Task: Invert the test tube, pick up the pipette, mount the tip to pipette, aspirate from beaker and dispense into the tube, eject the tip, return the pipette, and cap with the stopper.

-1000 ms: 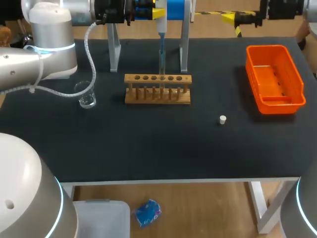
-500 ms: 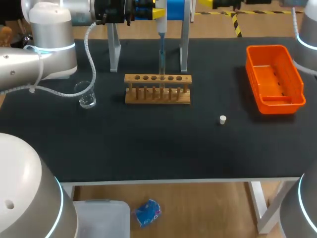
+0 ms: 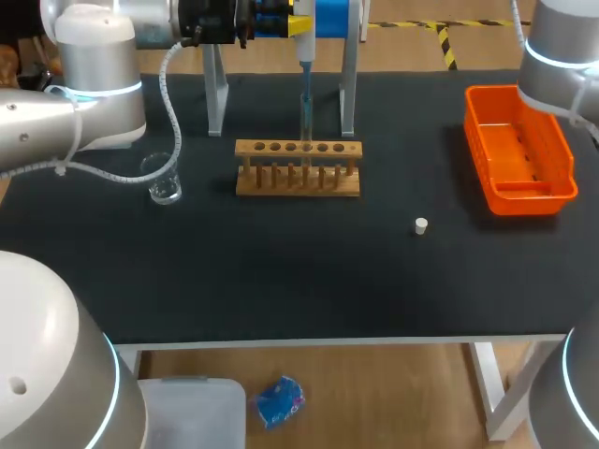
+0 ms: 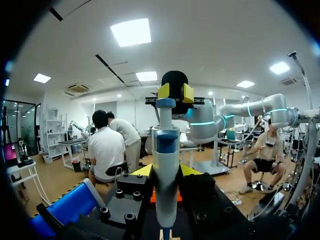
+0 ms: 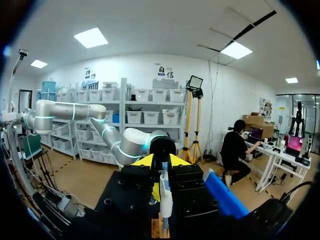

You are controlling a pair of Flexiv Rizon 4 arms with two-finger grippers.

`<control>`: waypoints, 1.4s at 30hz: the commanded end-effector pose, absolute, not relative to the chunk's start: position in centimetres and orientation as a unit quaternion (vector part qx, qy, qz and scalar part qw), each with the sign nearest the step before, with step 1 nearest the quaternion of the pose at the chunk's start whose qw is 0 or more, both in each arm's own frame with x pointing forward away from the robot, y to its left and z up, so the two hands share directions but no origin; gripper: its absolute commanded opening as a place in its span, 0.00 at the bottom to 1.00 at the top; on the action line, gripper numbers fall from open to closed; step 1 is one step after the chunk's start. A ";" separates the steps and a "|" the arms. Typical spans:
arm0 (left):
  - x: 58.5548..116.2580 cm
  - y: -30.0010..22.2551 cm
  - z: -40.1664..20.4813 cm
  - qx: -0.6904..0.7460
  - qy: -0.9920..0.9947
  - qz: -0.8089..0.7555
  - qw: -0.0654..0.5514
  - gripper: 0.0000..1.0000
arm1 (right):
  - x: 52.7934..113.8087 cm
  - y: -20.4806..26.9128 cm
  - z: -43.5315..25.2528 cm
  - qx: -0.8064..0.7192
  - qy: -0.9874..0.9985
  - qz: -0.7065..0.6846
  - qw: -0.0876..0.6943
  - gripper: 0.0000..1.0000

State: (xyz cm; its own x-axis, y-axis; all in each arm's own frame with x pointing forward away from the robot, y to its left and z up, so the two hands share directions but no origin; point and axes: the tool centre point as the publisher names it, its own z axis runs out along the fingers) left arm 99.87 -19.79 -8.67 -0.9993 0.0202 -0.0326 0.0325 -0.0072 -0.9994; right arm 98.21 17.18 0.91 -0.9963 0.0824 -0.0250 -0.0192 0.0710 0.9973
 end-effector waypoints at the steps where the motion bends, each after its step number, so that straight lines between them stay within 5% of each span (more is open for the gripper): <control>1: 99.8 -19.8 -8.6 0.018 0.705 -0.709 0.005 0.00 | 98.9 17.9 1.1 0.021 0.732 0.680 0.036 0.00; 42: 99.8 -19.8 -8.6 0.018 0.705 -0.709 0.005 0.00 | 100.8 21.4 0.0 -0.015 0.828 0.557 0.061 0.00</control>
